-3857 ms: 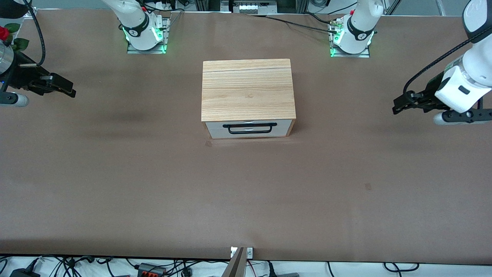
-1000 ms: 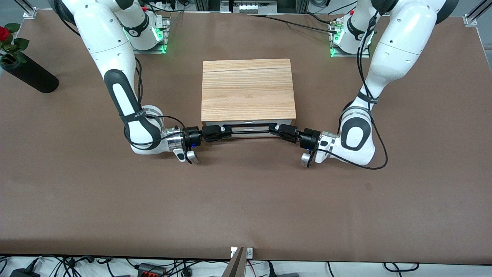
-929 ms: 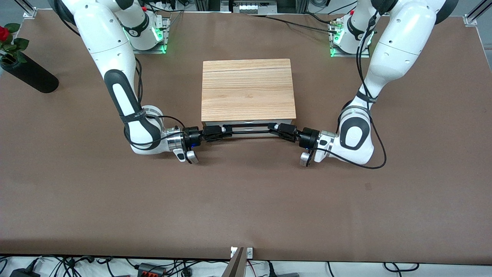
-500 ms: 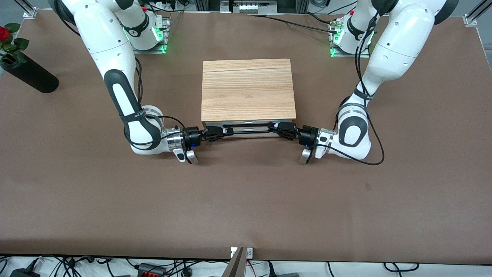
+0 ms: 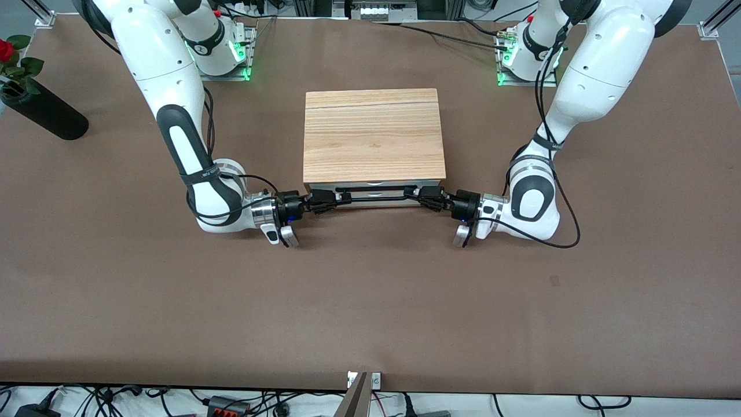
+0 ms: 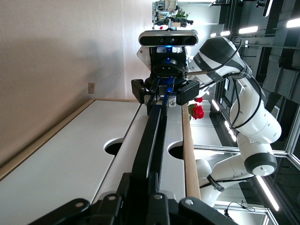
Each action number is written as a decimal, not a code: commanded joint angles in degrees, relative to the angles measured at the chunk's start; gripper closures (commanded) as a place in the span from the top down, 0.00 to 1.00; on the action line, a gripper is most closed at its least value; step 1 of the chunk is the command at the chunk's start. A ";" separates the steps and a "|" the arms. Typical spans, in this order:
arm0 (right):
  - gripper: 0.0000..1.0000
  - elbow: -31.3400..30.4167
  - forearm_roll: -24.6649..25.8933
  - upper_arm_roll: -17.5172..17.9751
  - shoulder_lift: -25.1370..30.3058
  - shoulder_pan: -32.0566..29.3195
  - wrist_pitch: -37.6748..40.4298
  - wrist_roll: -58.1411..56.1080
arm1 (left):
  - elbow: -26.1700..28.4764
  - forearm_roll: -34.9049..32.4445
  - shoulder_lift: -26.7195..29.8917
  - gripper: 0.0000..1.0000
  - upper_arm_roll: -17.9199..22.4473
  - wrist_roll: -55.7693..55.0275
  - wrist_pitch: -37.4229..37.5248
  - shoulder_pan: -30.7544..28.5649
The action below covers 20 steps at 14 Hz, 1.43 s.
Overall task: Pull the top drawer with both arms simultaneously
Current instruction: 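Close the left gripper on the handle while the right gripper grips it, then pull the handle outward with the left gripper while the right gripper pulls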
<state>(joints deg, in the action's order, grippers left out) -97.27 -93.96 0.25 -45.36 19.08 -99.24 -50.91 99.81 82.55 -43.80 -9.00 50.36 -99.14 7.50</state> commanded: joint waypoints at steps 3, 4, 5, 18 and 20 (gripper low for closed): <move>0.03 0.06 -0.70 -0.17 0.63 0.08 0.19 0.20 | -1.54 6.04 -1.90 0.10 -0.50 0.18 0.61 0.06; 0.03 0.15 -0.61 -0.17 0.63 0.08 0.19 0.20 | -2.85 6.13 -2.95 0.10 -0.50 0.18 0.61 -0.03; 0.03 0.41 -0.52 -0.17 0.63 -0.10 -0.07 0.20 | -4.26 6.13 -3.75 0.10 -0.06 0.09 0.61 -0.03; 0.03 13.24 -0.87 -0.69 -4.82 -0.80 -1.83 4.77 | -18.51 5.69 -12.45 0.10 2.40 -3.07 -3.51 -1.08; 0.03 13.60 -0.87 -0.69 -5.08 -1.15 -1.83 4.77 | -18.51 5.51 -12.45 0.10 2.40 -2.99 -5.36 -0.91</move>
<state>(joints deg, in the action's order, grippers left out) -84.02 -94.34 -0.66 -51.48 18.89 -103.95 -47.93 85.13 85.85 -53.14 -8.29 47.46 -98.77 6.76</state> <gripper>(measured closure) 0.815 0.824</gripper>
